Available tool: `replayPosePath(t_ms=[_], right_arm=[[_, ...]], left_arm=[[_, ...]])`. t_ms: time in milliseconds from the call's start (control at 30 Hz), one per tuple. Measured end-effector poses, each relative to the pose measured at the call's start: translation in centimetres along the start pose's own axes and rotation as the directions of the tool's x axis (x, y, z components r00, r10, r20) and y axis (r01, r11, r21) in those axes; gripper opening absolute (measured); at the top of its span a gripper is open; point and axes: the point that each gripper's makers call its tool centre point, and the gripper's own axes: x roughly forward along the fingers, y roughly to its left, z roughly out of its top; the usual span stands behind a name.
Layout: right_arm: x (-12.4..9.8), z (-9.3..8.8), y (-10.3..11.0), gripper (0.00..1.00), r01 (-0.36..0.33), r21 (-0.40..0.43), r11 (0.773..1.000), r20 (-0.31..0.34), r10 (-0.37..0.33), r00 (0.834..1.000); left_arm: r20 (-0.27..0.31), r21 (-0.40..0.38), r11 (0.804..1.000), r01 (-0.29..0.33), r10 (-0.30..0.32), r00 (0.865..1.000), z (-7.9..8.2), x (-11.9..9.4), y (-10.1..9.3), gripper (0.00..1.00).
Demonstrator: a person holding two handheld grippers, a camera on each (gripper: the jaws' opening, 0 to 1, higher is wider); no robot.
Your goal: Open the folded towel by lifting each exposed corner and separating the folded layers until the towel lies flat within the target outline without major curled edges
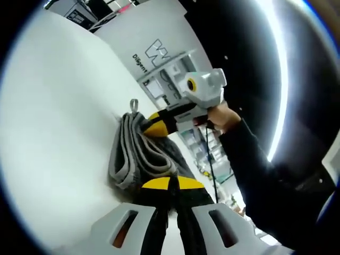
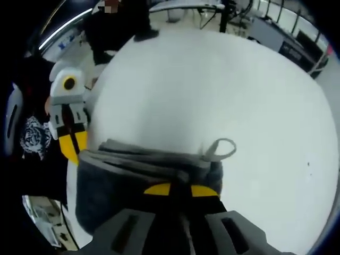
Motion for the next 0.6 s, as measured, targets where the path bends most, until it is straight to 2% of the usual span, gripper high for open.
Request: replayPosePath(t_ms=[233,600], right_arm=[[-0.7,0.4,0.1,0.06,0.014,-0.013,1.000,0.008,-0.014,1.000],[-1.4,0.6,0.0,0.05,0.028,-0.019,0.999,0.031,-0.027,0.999]], left_arm=[[0.008,0.026,1.000,0.015,-0.015,1.000,0.3,-0.1,-0.5,0.00],[0.009,0.026,0.999,0.027,-0.027,1.000,0.5,-0.1,-0.7,0.00]])
